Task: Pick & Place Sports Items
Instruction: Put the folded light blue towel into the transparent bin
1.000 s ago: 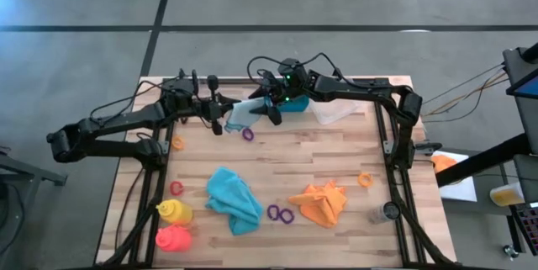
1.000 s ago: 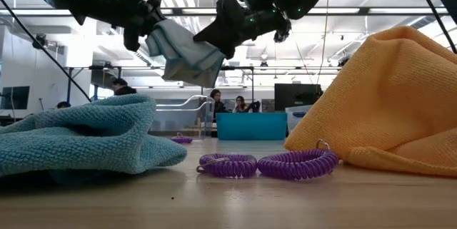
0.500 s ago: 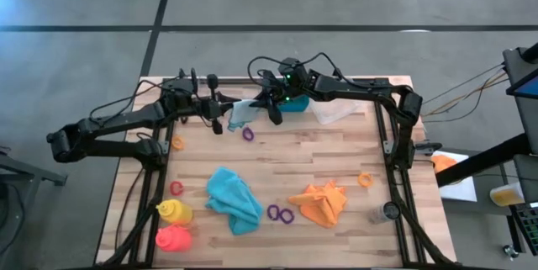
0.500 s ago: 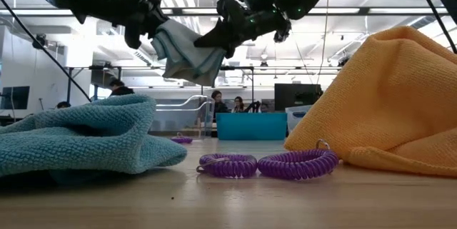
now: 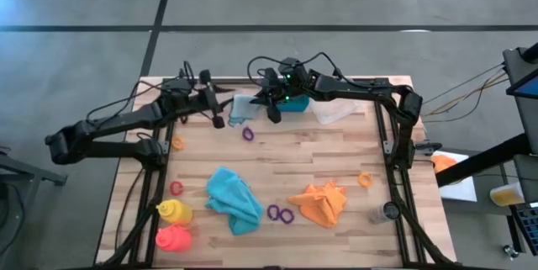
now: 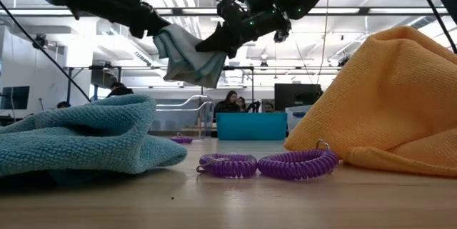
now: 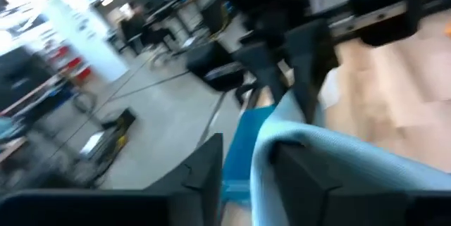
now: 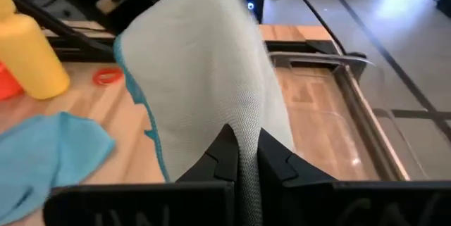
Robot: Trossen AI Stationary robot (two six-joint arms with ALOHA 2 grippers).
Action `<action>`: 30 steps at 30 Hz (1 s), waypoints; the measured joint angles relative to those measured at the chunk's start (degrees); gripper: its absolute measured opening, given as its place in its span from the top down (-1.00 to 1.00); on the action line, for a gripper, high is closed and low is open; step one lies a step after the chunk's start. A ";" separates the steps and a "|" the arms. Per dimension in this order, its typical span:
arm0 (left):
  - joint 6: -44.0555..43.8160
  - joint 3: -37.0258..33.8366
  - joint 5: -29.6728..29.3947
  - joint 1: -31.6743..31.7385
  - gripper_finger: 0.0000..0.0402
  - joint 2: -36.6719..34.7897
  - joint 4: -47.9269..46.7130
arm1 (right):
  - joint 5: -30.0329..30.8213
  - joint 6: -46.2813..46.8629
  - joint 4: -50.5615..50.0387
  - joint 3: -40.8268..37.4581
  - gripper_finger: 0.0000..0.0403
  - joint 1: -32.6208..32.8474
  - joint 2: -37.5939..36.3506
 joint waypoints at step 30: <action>-5.23 0.02 7.00 1.39 0.29 4.11 2.15 | 9.67 -7.15 -2.10 -0.04 0.95 2.83 -0.24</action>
